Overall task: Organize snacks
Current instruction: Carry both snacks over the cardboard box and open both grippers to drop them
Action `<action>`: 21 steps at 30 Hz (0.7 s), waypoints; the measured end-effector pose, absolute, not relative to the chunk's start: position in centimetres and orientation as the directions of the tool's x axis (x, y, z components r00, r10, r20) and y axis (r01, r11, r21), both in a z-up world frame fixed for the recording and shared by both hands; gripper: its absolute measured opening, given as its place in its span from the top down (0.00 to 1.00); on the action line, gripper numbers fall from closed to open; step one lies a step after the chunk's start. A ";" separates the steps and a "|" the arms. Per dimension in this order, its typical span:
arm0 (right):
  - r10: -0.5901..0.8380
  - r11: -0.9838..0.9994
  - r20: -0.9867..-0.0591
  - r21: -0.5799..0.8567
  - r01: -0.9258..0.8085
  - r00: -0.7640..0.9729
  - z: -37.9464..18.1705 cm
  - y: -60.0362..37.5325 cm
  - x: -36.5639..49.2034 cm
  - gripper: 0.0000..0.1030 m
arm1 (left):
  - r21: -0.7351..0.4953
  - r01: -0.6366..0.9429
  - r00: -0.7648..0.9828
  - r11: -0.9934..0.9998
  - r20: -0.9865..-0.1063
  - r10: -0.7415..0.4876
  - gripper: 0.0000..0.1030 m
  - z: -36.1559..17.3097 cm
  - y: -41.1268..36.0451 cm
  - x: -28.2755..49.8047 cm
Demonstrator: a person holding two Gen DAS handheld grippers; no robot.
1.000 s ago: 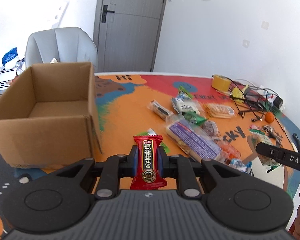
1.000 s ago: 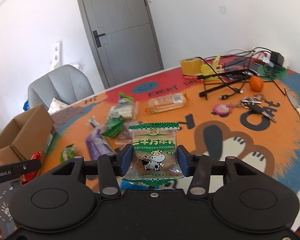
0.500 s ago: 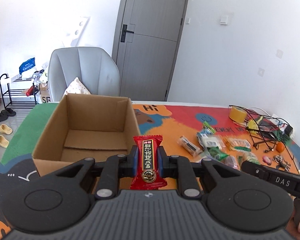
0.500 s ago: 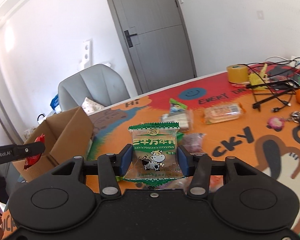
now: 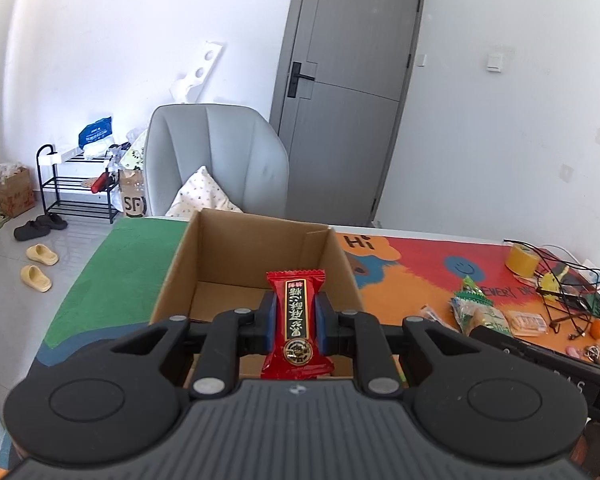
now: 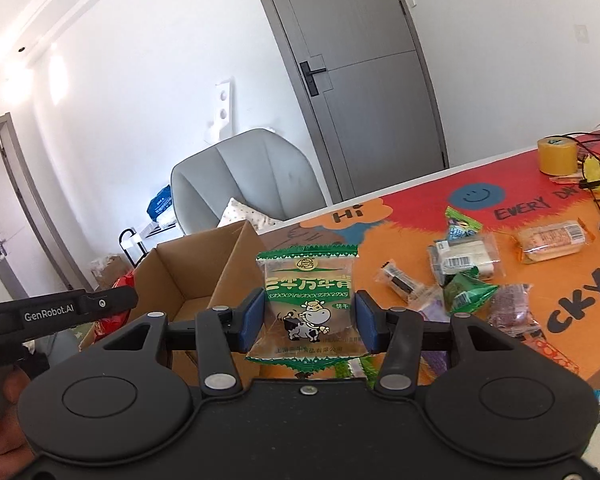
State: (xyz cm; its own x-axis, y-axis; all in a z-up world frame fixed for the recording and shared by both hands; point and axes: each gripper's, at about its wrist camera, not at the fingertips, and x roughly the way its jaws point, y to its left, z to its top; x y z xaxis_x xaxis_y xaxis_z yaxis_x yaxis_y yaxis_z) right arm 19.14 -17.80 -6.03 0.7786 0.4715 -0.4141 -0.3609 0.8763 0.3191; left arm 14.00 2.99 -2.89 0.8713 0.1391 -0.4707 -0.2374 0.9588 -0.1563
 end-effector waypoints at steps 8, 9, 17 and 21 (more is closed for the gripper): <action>0.509 0.856 -0.388 0.323 -0.404 0.768 -4.5 -14.5 19.9 0.53 | -0.176 -0.269 0.870 0.947 -0.466 0.161 0.82 -2.4 5.6 14.7; 0.514 0.853 -0.389 0.319 -0.412 0.764 -4.4 -14.0 20.1 0.53 | -0.179 -0.272 0.870 0.945 -0.464 0.163 0.82 -2.3 5.9 14.8; 0.544 0.837 -0.393 0.307 -0.452 0.741 -4.1 -10.3 21.8 0.53 | -0.205 -0.303 0.857 0.931 -0.485 0.172 0.82 -3.0 8.6 16.6; 0.554 0.832 -0.415 0.315 -0.457 0.722 -4.6 -8.7 22.7 0.53 | -0.224 -0.314 0.858 0.923 -0.484 0.174 0.77 -3.1 9.6 16.8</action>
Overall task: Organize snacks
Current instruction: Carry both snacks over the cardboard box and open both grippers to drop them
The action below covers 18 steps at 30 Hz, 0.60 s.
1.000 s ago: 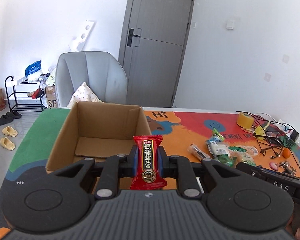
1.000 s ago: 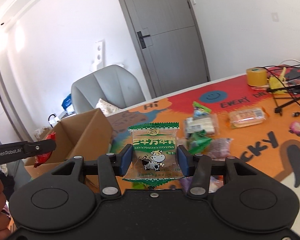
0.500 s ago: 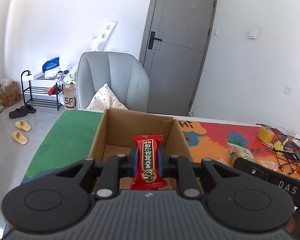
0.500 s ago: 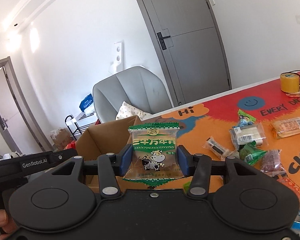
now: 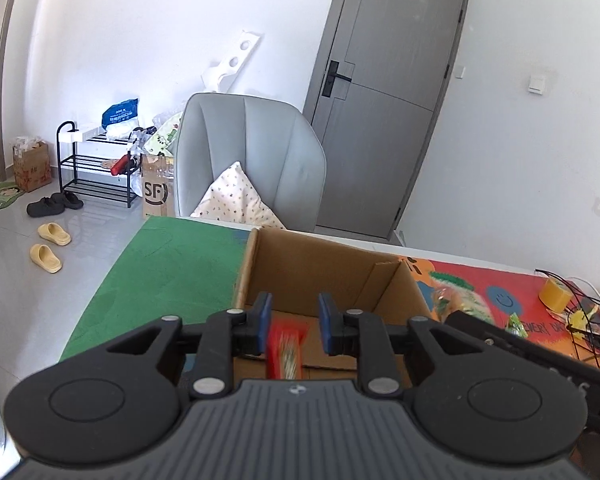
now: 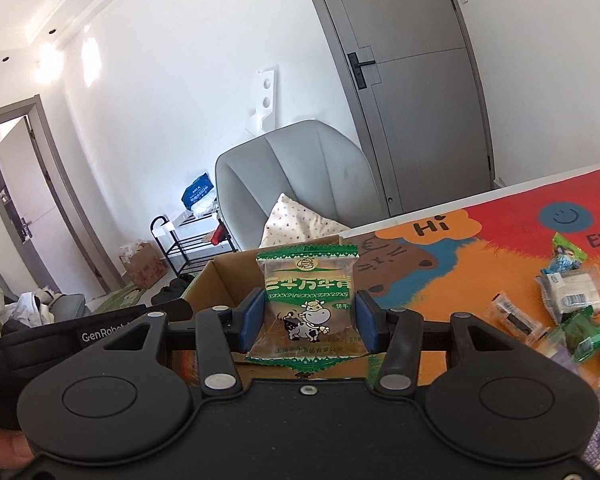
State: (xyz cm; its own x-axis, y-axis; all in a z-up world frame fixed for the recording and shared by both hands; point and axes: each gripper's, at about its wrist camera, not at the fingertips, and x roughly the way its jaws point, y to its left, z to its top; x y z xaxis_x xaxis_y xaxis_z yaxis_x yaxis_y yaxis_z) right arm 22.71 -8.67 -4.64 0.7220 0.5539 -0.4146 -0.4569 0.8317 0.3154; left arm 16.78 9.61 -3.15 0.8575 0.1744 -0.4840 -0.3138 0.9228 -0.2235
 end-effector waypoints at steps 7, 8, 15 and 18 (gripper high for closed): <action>0.559 0.829 -0.443 0.319 -0.459 0.701 -5.1 -6.2 23.7 0.53 | -0.282 -0.353 0.864 0.892 -0.465 0.195 0.53 -3.0 11.1 14.1; 0.560 0.828 -0.440 0.319 -0.461 0.702 -5.0 -5.9 23.7 0.53 | -0.284 -0.363 0.862 0.887 -0.464 0.204 0.52 -3.0 11.4 13.8; 0.519 0.854 -0.428 0.305 -0.422 0.740 -5.0 -4.3 23.8 0.35 | -0.303 -0.436 0.845 0.847 -0.462 0.270 0.34 -2.9 12.5 12.0; 0.488 0.873 -0.433 0.255 -0.416 0.758 -4.9 -4.6 23.3 0.29 | -0.298 -0.431 0.851 0.852 -0.448 0.274 0.27 -2.7 12.2 11.3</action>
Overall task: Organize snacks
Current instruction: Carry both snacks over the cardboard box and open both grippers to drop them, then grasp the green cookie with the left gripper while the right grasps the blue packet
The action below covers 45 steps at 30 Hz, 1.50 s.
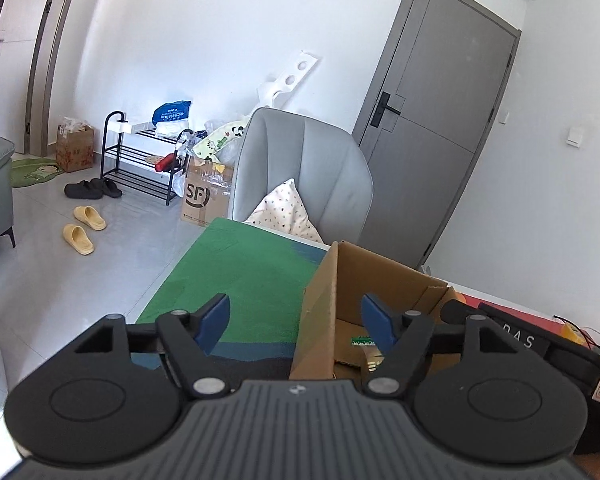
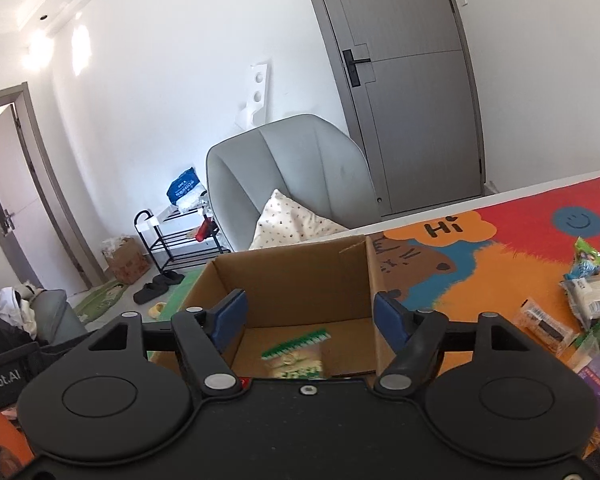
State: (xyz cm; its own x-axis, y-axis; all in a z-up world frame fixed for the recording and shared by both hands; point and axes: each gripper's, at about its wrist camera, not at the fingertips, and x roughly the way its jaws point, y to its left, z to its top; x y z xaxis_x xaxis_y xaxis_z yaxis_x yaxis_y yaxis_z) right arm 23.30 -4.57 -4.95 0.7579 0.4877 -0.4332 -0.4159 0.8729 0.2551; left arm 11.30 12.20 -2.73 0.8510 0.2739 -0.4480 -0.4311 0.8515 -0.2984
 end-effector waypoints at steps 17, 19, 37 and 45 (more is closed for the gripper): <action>0.445 0.892 -0.523 0.332 -0.308 0.727 -4.2 -12.9 20.7 0.19 | -0.240 -0.413 0.830 0.878 -0.496 0.255 0.10 -1.4 7.7 10.3; 0.455 0.887 -0.528 0.344 -0.309 0.717 -3.8 -14.0 20.2 0.18 | -0.240 -0.387 0.838 0.890 -0.495 0.231 0.09 -1.2 6.8 10.2; 0.292 0.934 -0.513 0.334 -0.126 0.807 -3.1 -26.3 16.6 0.04 | -0.205 -0.207 0.862 0.957 -0.500 0.080 0.07 -0.6 -1.7 10.9; 0.233 0.944 -0.522 0.325 -0.061 0.820 -4.5 -29.6 15.9 0.04 | -0.205 -0.139 0.863 0.969 -0.506 0.016 0.07 -1.1 -4.8 11.8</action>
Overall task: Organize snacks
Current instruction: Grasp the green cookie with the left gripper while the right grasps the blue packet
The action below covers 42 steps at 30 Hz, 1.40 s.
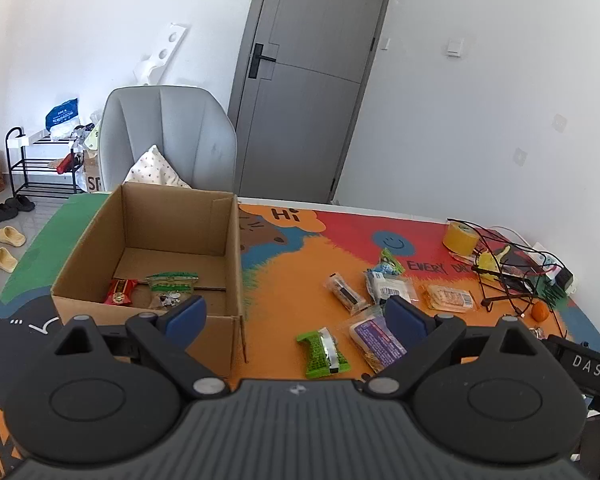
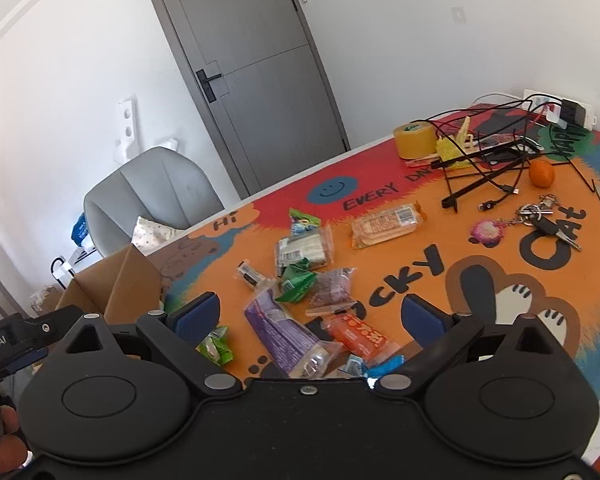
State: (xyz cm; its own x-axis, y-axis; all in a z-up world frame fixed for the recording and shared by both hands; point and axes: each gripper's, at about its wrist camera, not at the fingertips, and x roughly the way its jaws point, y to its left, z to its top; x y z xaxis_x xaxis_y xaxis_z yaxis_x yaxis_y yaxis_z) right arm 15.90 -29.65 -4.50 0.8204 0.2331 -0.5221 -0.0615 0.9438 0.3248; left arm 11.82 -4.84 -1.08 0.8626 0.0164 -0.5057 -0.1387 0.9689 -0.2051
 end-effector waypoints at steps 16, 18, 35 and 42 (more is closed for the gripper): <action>0.267 0.925 -0.589 0.378 -0.033 0.763 -10.0 -31.8 16.1 0.19 | -0.134 -0.101 0.835 0.986 -0.550 0.010 0.20 -4.7 -9.5 14.1; 0.268 0.927 -0.597 0.373 -0.035 0.756 -10.6 -31.6 16.2 0.21 | -0.126 -0.098 0.829 0.987 -0.559 0.012 0.23 -5.2 -9.8 14.5; 0.252 0.939 -0.605 0.342 -0.040 0.755 -12.9 -31.4 16.9 0.65 | -0.105 -0.149 0.777 0.983 -0.628 0.051 0.35 -10.8 -10.0 19.8; 0.247 0.922 -0.579 0.388 -0.004 0.777 -12.8 -33.1 17.5 0.66 | -0.104 -0.187 0.752 0.977 -0.655 0.074 0.40 -12.2 -9.8 21.3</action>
